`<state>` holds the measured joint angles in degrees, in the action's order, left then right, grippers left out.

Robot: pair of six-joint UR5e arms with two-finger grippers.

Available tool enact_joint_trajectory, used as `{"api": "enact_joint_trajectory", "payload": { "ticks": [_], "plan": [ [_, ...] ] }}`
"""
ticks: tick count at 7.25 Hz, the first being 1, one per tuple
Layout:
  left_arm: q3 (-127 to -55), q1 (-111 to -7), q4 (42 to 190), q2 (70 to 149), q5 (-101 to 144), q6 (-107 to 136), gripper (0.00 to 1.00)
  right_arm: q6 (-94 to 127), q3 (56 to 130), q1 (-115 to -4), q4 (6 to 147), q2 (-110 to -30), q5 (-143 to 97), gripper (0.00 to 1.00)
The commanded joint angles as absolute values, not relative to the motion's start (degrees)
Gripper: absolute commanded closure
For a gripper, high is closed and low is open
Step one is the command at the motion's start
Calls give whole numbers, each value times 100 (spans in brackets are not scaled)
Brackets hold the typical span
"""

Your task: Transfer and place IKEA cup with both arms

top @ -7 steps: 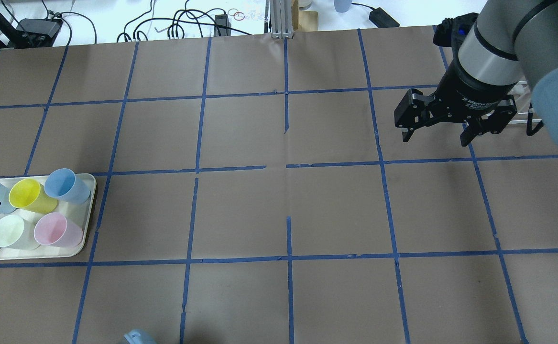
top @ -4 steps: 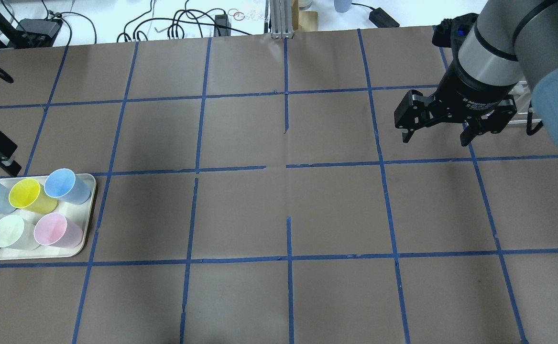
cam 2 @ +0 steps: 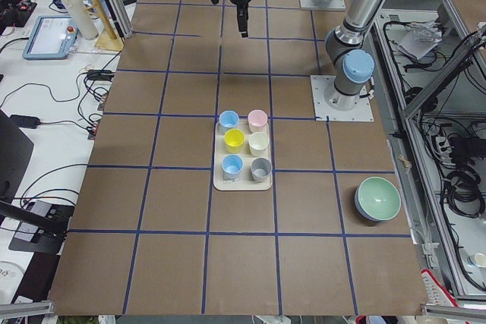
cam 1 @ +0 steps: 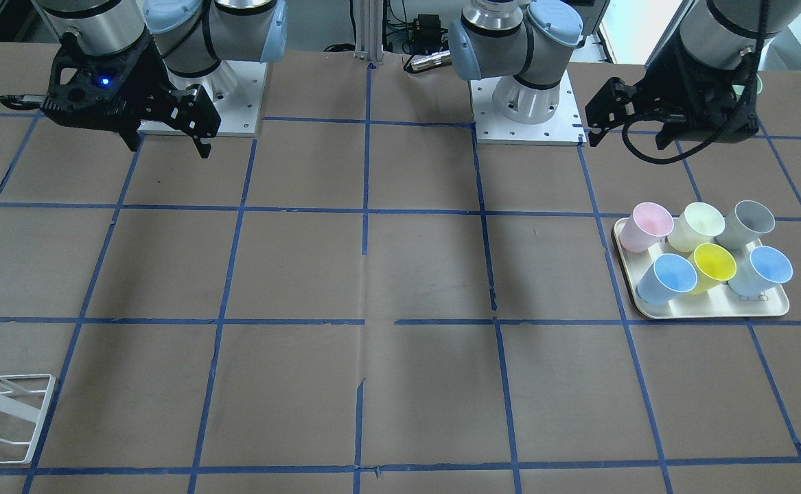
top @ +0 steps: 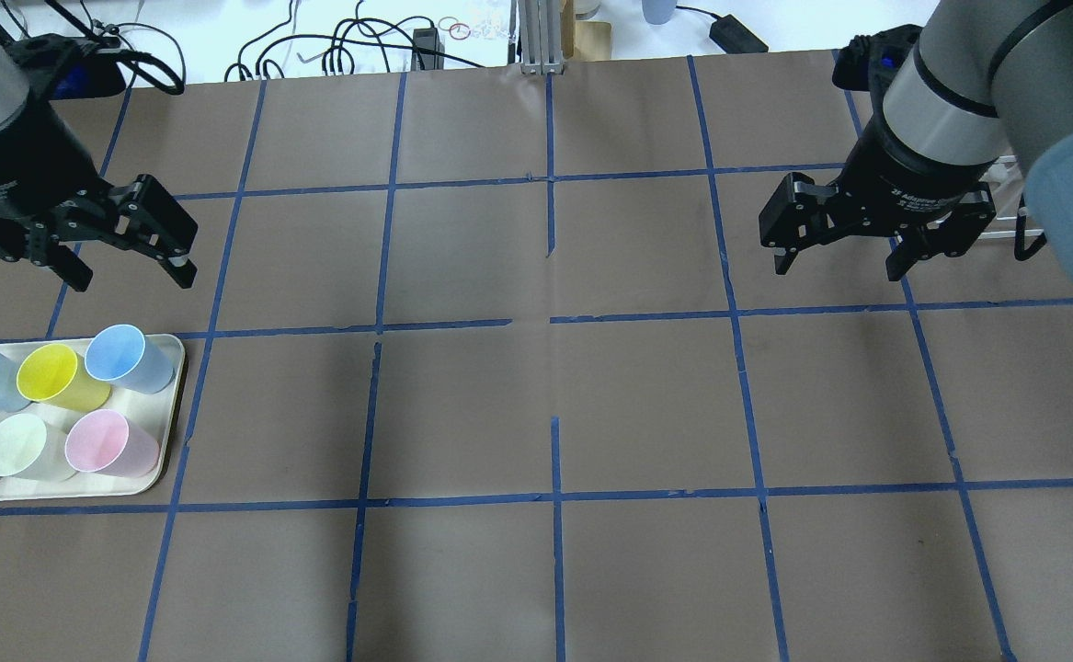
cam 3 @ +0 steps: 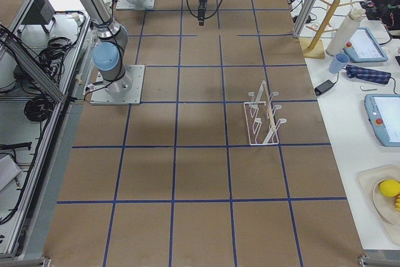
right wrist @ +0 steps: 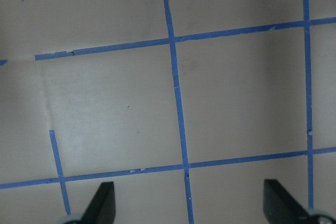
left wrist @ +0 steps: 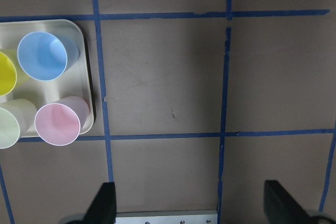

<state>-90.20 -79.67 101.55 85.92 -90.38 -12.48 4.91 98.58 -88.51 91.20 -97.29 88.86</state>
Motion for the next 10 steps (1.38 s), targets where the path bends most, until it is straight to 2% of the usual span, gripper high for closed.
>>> {"api": "enact_joint_trajectory", "payload": {
  "ticks": [1,5,8,10],
  "plan": [
    [-9026,-8121,10116,8596,-8859,-1239,0,492,9853,-8842,9132,-9729,8886,0],
    [-9018,-8200,10072,8622,-8607,-882,0,492,9844,-8824,9123,-9730,8903,0],
    [-9193,-9129,9362,8710,-8745,122,0,501,9844,-8824,9123,-9738,8895,0],
    [-9246,-9149,8994,8710,-8895,62,0,510,9844,-8833,9141,-9738,8877,0]
  ]
}}
